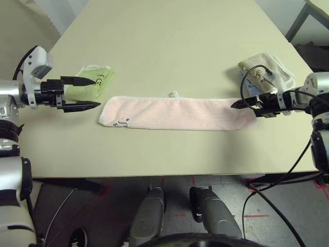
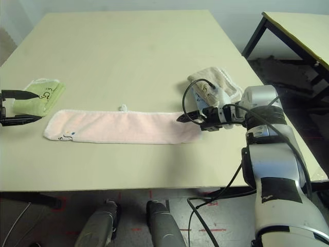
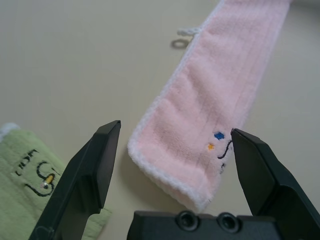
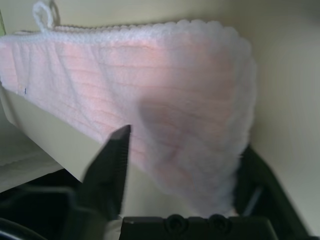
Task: Fold the towel and set it aside.
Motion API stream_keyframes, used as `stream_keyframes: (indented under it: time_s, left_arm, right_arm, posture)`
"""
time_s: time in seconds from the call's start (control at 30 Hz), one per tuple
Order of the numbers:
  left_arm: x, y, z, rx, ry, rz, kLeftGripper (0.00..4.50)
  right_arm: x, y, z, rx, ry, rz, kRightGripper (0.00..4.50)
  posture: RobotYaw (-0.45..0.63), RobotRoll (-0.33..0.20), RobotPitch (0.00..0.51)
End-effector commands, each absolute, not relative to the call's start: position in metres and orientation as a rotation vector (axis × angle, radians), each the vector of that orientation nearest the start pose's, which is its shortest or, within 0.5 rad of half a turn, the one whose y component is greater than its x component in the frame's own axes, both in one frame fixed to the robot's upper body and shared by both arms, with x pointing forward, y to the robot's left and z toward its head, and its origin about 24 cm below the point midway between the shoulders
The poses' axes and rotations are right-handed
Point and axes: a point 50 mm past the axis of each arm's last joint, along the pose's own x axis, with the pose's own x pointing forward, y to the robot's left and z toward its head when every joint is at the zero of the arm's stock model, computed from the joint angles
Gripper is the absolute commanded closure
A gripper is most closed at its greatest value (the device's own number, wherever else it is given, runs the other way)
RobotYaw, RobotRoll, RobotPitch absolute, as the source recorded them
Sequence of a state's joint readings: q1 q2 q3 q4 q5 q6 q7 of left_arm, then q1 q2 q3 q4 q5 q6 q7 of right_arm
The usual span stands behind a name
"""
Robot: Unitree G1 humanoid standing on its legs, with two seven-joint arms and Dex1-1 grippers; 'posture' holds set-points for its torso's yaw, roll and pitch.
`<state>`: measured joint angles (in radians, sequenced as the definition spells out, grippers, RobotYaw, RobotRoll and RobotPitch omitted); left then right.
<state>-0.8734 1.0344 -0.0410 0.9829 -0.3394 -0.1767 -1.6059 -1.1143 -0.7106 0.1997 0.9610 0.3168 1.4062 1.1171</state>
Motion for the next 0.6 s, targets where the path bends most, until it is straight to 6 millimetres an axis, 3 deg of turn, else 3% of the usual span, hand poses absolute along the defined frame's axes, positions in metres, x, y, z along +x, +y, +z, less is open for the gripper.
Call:
stream_keyframes:
  time_s: [0.03,0.2,0.6]
  left_arm:
    - [0.301,0.346,0.219,0.524,0.207,-1.025,0.00]
    - [0.303,0.344,0.218,0.529,0.205,-1.034,0.00]
    - [0.308,0.337,0.214,0.535,0.209,-1.057,0.00]
  right_arm:
    - [0.331,-0.254,0.151,0.498,1.134,0.531,2.68]
    - [0.324,-0.267,0.148,0.380,1.180,0.494,4.45]
    - [0.317,-0.303,0.172,0.027,1.191,0.393,4.45]
  posture:
    - [0.07,0.000,0.147]
    - [0.06,0.000,0.149]
    - [0.04,0.000,0.148]
